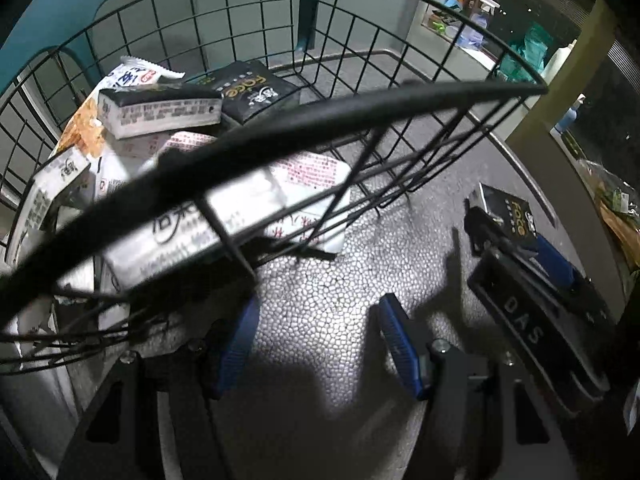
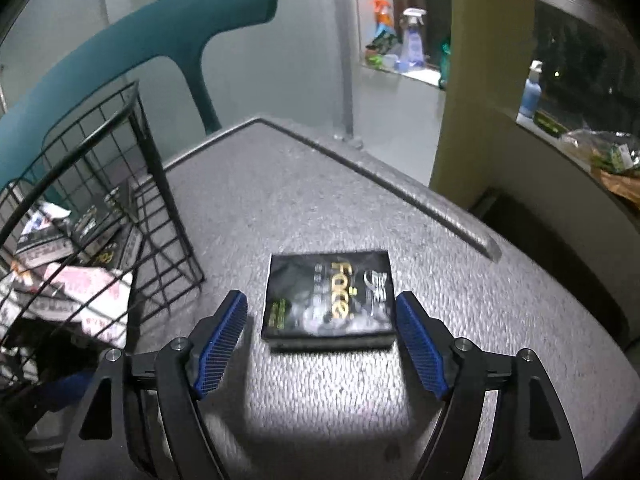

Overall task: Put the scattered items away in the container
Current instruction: 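Grasp the last black Face pack with the right gripper, then carry the Face pack over the basket and open the right gripper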

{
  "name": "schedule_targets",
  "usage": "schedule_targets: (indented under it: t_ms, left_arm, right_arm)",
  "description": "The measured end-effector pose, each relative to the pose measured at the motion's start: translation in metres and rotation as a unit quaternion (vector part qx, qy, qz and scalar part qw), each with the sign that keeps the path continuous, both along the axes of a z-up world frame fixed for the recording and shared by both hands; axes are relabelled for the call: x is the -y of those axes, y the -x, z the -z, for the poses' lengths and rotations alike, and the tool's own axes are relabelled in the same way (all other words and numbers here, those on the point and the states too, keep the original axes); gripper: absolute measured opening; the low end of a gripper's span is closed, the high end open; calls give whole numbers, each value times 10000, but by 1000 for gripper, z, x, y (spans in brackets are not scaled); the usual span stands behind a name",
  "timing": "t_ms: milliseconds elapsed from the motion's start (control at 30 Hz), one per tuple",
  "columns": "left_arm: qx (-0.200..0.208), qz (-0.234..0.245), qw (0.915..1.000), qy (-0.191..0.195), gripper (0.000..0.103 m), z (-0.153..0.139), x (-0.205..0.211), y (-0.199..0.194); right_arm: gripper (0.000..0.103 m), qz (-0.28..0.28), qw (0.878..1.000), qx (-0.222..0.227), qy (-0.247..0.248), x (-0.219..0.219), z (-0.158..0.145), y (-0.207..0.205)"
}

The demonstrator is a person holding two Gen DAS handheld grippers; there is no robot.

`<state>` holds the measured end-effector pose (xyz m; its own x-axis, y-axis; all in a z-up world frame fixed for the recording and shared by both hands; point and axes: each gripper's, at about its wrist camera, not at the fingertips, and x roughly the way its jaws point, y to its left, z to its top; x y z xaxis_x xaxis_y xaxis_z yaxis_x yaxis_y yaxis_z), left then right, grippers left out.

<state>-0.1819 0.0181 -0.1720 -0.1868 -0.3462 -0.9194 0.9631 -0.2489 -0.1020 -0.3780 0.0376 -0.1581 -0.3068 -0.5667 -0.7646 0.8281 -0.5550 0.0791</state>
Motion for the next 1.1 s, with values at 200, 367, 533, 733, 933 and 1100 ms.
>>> schedule_targets:
  t_ms: [200,367,533,733,933,1100]
  left_arm:
    - [-7,-13,10000,-27,68,-2,8,-4]
    - [-18,93,10000,16,68,-7,5,-8]
    - [-55,304,9995,-14,68,-16,-5,-10]
    - [67,1384,9903,70,68,-28,-29,-13]
    - [-81,2535,9672,101,68,-59,-57,-25]
    - [-405,2965,9542,1,67,-90,-55,-52]
  right_arm:
    - [63,196,9997,-37,-154,-2,1,-2]
    - [63,645,9978,-116,-69,-27,-11,-21]
    - [63,1694,9849,-339,-50,-68,-26,-51]
    - [63,3252,9447,-388,153,-128,-52,-93]
    - [63,3884,9194,-529,308,-146,-91,-143]
    - [63,3906,9173,-648,421,-125,-130,-177]
